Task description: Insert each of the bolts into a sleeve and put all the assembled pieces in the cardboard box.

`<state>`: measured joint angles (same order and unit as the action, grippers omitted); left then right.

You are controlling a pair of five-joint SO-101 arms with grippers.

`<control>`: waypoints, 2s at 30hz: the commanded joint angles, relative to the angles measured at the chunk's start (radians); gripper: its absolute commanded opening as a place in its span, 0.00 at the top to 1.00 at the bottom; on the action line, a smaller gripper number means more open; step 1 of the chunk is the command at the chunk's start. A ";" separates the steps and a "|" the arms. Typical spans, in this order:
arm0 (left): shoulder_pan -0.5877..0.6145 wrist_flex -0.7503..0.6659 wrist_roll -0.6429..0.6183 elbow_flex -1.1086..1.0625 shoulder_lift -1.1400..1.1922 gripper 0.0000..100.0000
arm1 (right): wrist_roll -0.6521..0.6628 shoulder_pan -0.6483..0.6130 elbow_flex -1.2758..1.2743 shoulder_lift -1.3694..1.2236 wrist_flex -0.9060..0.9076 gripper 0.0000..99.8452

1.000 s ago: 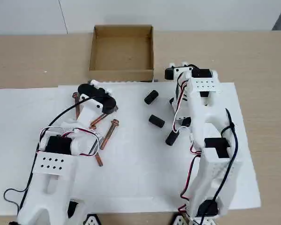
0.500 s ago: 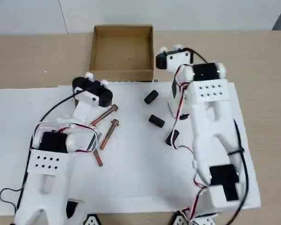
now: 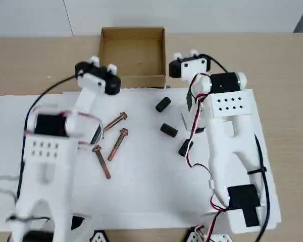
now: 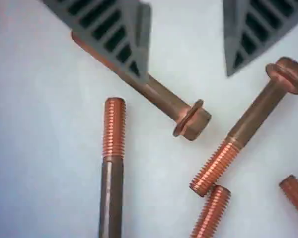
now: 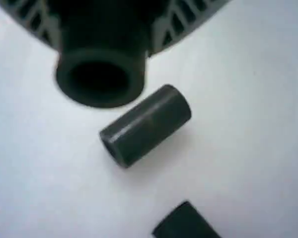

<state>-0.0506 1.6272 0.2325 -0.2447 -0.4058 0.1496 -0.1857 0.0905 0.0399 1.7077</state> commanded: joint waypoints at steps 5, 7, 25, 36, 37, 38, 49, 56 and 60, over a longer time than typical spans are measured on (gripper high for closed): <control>0.000 0.115 -0.080 0.349 0.333 0.95 | 0.000 -0.001 -0.003 0.061 0.012 1.00; 0.000 0.117 -0.100 0.394 0.399 0.95 | 0.000 -0.001 -0.003 0.061 0.012 1.00; 0.000 0.110 -0.282 0.680 0.773 0.88 | 0.002 -0.001 -0.005 0.061 0.012 1.00; -0.002 0.110 0.020 0.746 0.914 0.87 | 0.008 0.059 -0.005 0.061 0.013 1.00; -0.002 0.109 0.038 0.748 0.928 0.87 | 0.008 0.065 -0.005 0.061 0.013 1.00; -0.003 0.106 0.058 0.748 0.941 0.87 | 0.008 0.070 -0.005 0.061 0.013 1.00; -0.023 -0.005 0.106 0.748 1.014 0.87 | 0.006 0.067 -0.005 0.061 0.013 1.00; -0.051 -0.048 0.115 0.748 1.056 0.87 | 0.003 0.067 -0.005 0.061 0.013 1.00; -0.052 -0.081 0.115 0.748 1.062 0.87 | 0.003 0.067 -0.005 0.061 0.013 1.00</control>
<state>-0.0967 1.5766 0.3429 0.4580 0.6651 0.1496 -0.1227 0.0813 0.0491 1.7077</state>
